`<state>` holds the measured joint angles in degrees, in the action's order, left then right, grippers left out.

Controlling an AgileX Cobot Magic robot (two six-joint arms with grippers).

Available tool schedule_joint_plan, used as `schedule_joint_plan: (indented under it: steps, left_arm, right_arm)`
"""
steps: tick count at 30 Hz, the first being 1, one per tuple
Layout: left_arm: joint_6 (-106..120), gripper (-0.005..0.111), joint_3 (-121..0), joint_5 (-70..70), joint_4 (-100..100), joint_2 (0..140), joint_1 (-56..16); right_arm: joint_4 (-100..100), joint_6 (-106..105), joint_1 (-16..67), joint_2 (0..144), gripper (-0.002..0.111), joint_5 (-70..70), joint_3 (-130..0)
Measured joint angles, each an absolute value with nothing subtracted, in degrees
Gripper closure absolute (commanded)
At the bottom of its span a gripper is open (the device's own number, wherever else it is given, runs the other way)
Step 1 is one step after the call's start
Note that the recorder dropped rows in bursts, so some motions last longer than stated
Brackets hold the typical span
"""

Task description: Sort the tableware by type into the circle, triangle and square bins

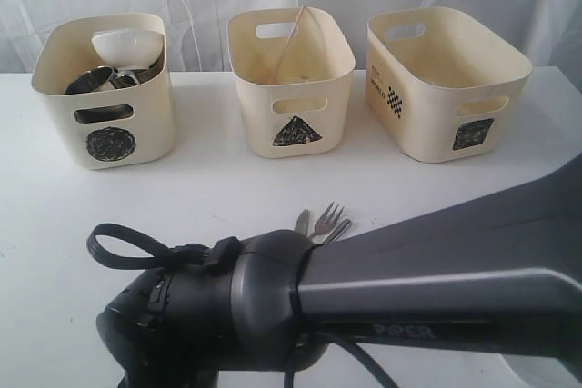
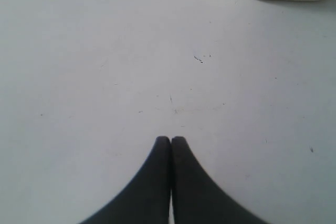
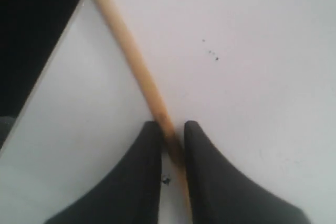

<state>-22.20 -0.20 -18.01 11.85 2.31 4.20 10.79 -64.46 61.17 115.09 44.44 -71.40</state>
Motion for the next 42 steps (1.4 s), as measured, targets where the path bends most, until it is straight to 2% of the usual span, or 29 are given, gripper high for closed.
schedule_joint_plan:
  steps: [9, 18, 30, 35, 42]
  left_arm:
    - [-22.2, 0.107, -0.2, -18.01, 11.85, 2.31, 4.2]
    - [-22.2, 0.107, -0.2, -18.01, 11.85, 2.31, 4.2]
    - [-22.2, 0.107, -0.2, -18.01, 11.85, 2.31, 4.2]
    - [-22.2, 0.107, -0.2, -18.01, 11.85, 2.31, 4.2]
    - [-22.2, 0.107, -0.2, -18.01, 11.85, 2.31, 4.2]
  right_arm:
    - [4.97, -62.94, 61.3, 115.55, 0.108, 40.06, -71.68]
    - [-6.8, -51.42, 60.81, 110.78, 0.108, 38.75, -70.88]
    - [-7.85, -40.93, 53.21, 103.17, 0.108, 35.66, -70.74]
    - [-8.1, -25.33, 47.29, 100.54, 0.108, 22.84, -70.74]
    - [-7.39, 0.0, 37.8, 100.41, 0.108, -8.98, -70.74]
